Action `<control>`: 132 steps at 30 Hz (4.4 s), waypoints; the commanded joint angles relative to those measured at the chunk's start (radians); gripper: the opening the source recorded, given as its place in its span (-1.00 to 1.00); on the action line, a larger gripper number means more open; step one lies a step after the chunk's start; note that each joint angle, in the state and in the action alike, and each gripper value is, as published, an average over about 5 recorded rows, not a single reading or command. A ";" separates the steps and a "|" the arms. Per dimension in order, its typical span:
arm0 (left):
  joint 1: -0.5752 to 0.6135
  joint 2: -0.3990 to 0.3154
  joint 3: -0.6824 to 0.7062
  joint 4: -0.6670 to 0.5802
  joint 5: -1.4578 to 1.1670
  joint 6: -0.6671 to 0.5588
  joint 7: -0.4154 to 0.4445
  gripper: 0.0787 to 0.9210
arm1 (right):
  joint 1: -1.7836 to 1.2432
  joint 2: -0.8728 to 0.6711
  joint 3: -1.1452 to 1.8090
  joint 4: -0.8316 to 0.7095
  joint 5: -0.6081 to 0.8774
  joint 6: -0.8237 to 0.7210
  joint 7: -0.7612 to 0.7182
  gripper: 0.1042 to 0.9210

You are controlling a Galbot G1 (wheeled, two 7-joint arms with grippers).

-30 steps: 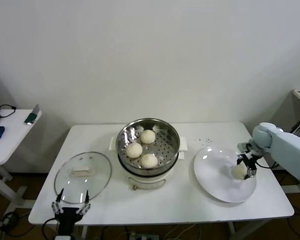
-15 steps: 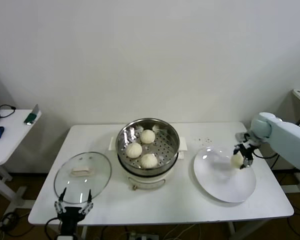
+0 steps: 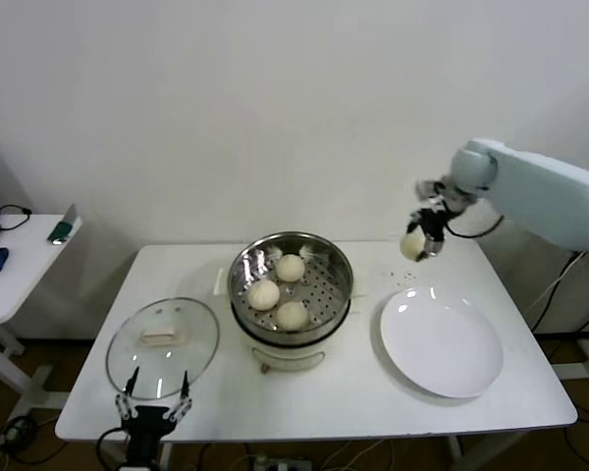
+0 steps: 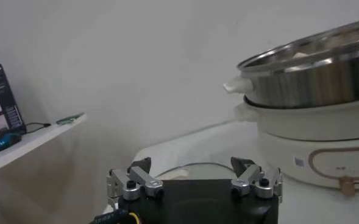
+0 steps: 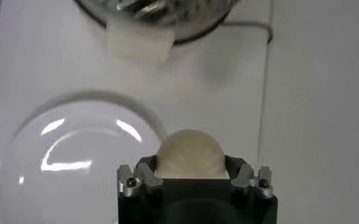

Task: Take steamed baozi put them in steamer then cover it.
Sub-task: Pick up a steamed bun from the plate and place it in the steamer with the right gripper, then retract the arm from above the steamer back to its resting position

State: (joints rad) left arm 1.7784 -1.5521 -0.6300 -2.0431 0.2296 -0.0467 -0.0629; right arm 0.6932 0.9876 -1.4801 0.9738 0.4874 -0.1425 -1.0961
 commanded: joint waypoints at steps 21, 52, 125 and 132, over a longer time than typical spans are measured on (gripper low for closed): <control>-0.026 0.027 -0.008 0.007 -0.058 0.002 0.009 0.77 | 0.022 0.337 -0.272 0.155 0.447 -0.176 0.238 0.55; -0.066 0.035 -0.020 0.018 -0.064 0.021 0.007 0.77 | 0.014 0.272 -0.192 0.098 0.366 -0.152 0.146 0.76; -0.343 0.178 0.084 0.382 1.367 0.220 -0.070 0.77 | -2.053 -0.056 2.037 0.689 -0.011 0.359 0.974 0.76; -0.433 0.181 0.074 0.485 1.380 0.233 -0.057 0.77 | -2.029 -0.050 2.018 0.666 -0.044 0.359 0.965 0.76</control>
State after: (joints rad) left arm 1.4930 -1.3834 -0.5637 -1.7747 1.5063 0.1735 -0.1115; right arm -1.2970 0.9249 0.4968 1.6473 0.4716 0.2144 -0.1181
